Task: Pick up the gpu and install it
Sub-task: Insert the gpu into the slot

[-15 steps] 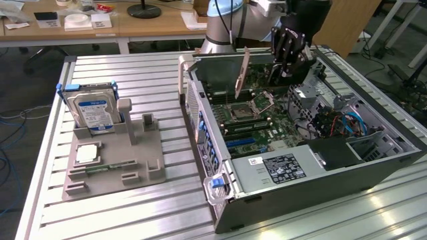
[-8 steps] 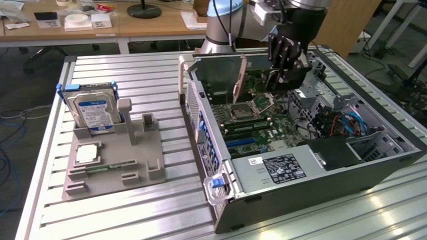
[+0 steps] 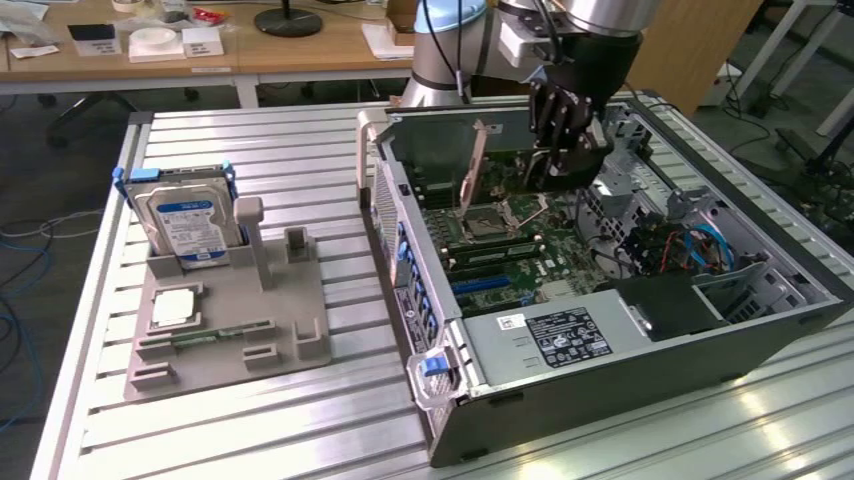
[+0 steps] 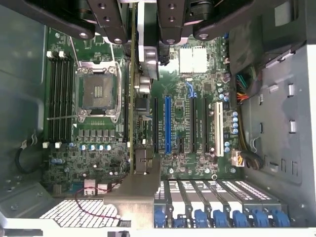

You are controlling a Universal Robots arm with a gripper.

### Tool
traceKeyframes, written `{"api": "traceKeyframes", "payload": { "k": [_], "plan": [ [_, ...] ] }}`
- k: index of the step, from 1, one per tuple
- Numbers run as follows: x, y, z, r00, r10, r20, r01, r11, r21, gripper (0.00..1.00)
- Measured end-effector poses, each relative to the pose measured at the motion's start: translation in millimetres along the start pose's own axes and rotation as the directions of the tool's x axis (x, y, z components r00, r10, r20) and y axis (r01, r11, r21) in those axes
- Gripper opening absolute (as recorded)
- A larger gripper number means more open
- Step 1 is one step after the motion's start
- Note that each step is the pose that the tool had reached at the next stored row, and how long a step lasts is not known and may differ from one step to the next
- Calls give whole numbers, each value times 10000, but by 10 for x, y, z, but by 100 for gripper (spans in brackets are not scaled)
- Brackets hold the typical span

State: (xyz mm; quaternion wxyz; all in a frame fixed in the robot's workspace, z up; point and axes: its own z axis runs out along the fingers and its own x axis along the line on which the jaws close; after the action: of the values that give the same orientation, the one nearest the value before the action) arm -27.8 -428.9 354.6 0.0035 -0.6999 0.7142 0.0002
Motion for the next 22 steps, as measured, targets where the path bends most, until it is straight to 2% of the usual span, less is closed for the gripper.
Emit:
{"api": "traceKeyframes", "payload": {
  "k": [8,14,22],
  "plan": [
    [10,1,112,10000,-2,2,2,10000,0,28],
    [14,3,119,10000,2,27,-2,10000,0,28],
    [78,2,127,10000,3,28,-3,10000,-1,28]
  ]
}}
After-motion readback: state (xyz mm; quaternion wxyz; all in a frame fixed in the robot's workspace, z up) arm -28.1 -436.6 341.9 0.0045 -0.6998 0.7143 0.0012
